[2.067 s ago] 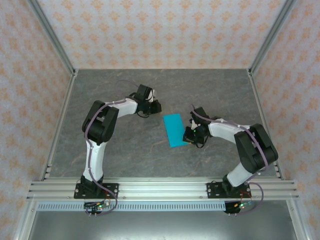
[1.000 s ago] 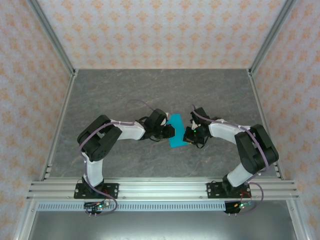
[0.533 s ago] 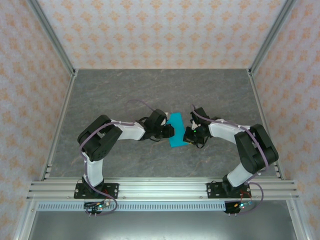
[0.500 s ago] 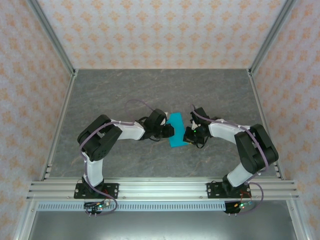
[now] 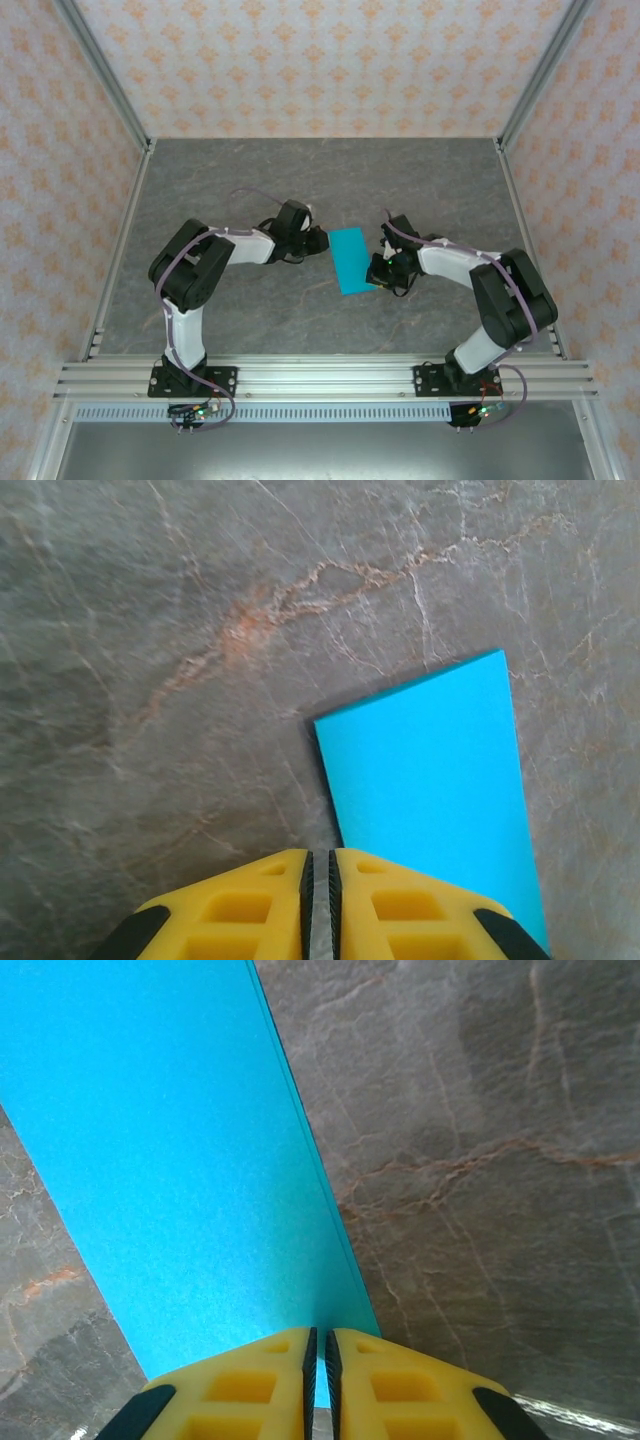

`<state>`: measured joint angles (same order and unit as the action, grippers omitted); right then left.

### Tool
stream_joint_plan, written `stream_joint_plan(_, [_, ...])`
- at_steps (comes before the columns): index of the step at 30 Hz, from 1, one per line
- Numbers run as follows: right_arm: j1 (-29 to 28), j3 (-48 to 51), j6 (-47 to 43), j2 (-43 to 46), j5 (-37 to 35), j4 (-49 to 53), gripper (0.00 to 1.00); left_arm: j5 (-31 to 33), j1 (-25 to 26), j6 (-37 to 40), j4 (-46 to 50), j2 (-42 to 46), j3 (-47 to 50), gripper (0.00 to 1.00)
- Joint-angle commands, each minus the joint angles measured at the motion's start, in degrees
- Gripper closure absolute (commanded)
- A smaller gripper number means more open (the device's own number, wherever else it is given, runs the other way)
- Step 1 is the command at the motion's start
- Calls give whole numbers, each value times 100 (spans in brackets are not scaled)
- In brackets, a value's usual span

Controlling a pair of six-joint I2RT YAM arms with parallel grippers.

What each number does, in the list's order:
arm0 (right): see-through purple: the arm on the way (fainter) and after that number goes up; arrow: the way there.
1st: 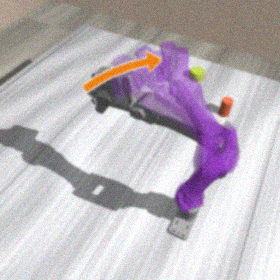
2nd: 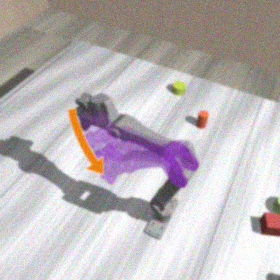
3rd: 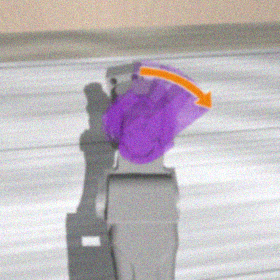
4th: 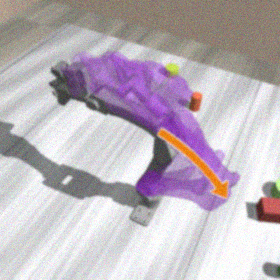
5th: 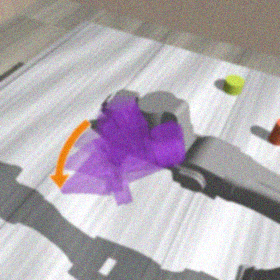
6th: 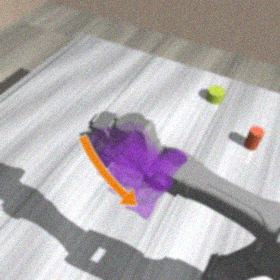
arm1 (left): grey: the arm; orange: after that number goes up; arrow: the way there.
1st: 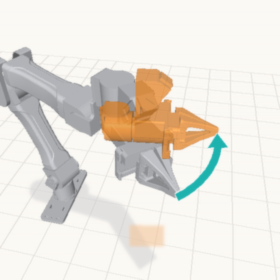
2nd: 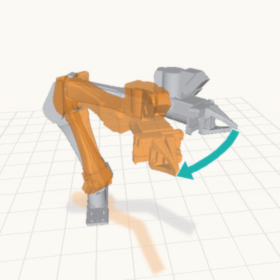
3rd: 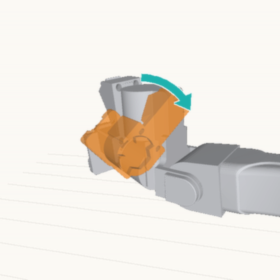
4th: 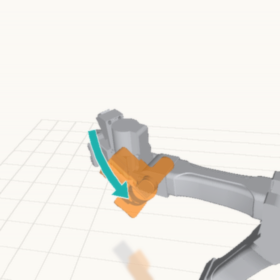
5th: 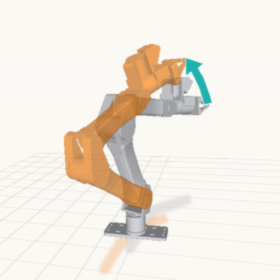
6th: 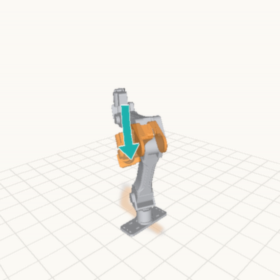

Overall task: Fold a paper plane with a square sheet of paper (fold left side to right side)
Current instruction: First fold the square sheet of paper in half at the center of the table.

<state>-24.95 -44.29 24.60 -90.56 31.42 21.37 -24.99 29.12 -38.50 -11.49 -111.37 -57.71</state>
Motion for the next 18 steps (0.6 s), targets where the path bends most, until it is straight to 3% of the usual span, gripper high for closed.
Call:
stream_joint_plan(1, [28,104,45,222,-93,125,83,487,-117,308,454,437,88,82])
stream_joint_plan(4, [30,-3,52,521,-208,170,77,467,-117,291,453,896,316,78])
stream_joint_plan(10, [11,-59,-9,970,-891,443,49,737,-116,238,496,2086,1072,68])
stream_joint_plan(15, [-257,-274,-52,633,-1473,772,21,1110,-110,246,730,2965,1537,60])
stream_joint_plan(18, [-509,-437,12,362,-1621,801,14,1295,-110,288,956,3272,1636,58])
